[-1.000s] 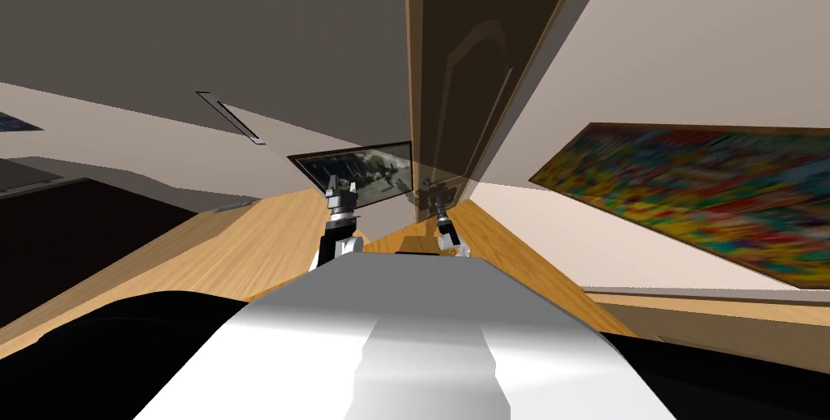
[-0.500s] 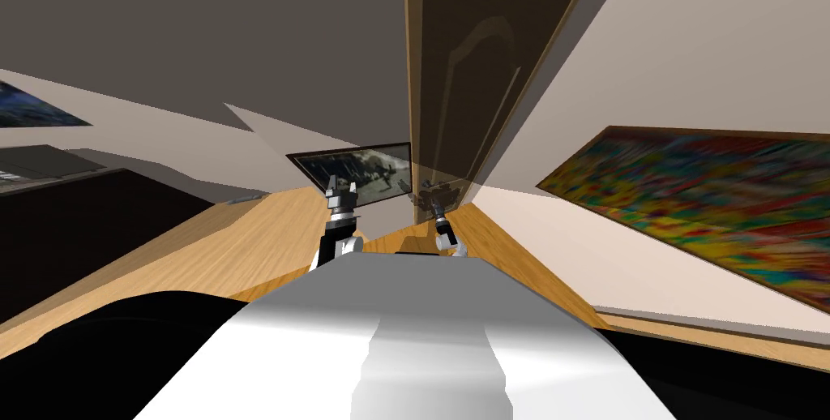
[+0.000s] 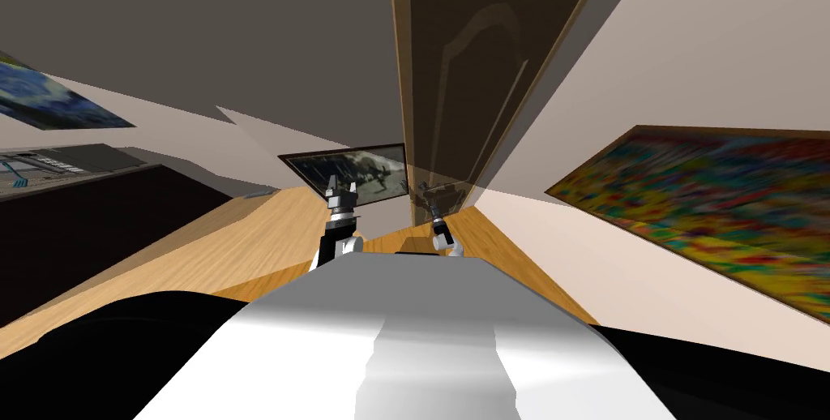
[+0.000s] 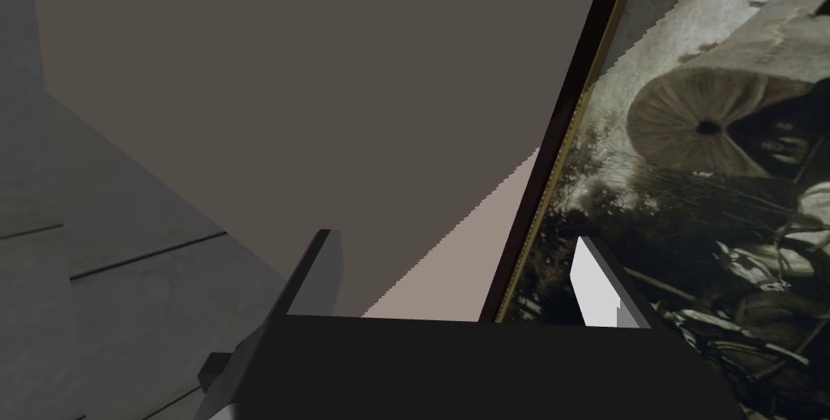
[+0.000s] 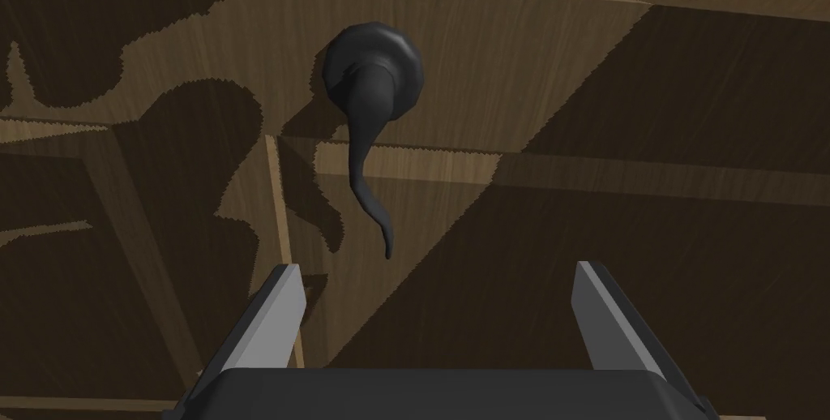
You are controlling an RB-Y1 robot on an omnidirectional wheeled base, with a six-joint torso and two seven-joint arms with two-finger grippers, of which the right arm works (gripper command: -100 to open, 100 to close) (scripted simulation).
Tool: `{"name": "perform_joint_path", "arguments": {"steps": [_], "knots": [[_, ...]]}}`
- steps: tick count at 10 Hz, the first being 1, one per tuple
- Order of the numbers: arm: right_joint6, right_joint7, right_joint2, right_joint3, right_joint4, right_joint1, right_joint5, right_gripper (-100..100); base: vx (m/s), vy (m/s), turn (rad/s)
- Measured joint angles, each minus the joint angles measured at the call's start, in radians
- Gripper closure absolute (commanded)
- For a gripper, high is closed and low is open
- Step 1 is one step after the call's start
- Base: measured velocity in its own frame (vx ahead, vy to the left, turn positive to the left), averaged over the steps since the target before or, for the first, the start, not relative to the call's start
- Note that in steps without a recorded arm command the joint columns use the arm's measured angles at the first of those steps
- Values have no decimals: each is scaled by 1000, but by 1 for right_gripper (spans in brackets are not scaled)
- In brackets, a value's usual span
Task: Push the door open
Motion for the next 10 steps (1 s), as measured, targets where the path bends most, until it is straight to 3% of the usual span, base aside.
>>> {"name": "perform_joint_path", "arguments": {"steps": [2,5,10], "knots": [[6,13,11,11,12,-3,-7,-100,41,-130,69],[-6,20,28,21,65,-27,-16,-100,51,-118,98],[-22,39,77,44,164,-74,-36,-100,65,-155,99]]}}
